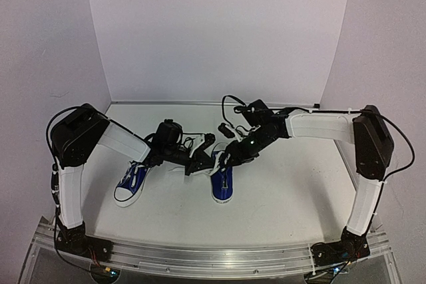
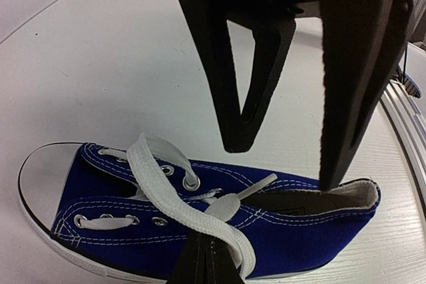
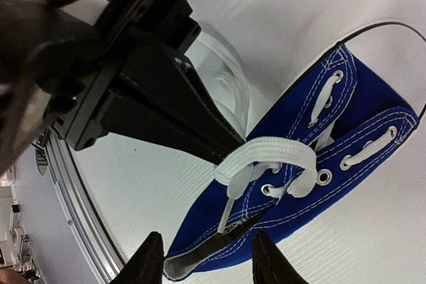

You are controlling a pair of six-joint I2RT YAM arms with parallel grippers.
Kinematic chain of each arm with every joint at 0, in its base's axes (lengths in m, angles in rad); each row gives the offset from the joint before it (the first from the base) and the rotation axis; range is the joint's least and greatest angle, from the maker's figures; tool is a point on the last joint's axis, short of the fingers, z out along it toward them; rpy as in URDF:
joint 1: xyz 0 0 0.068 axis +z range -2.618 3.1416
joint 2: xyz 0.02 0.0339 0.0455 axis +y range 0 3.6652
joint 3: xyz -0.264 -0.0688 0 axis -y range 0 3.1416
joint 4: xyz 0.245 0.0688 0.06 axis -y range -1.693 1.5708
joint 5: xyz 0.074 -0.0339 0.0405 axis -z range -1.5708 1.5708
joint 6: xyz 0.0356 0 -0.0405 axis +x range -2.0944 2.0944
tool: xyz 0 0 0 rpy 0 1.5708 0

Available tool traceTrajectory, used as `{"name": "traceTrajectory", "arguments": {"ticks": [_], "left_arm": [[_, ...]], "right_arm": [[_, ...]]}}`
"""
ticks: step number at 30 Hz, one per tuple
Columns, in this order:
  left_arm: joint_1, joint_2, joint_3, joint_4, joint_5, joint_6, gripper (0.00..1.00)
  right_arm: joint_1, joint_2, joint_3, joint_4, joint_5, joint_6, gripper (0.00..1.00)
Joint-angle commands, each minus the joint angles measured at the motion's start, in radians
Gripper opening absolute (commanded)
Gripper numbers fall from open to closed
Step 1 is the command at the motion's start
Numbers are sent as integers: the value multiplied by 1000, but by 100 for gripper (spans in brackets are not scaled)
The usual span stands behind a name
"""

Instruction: Tie the shoes

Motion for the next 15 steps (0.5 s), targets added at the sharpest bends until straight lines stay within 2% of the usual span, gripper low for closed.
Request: {"name": "traceTrajectory", "arguments": {"ticks": [1,4,15], "left_arm": [[-2,-23,40,13,7,8,0],[-2,-24,40,13,7,8,0],[-3,-28,37,10,3,11,0]], "right_arm": [[4,44,42,10,11,-2,42],[9,60,56,10,8,-3,39],[17,107,109,10,2,-5,22]]}}
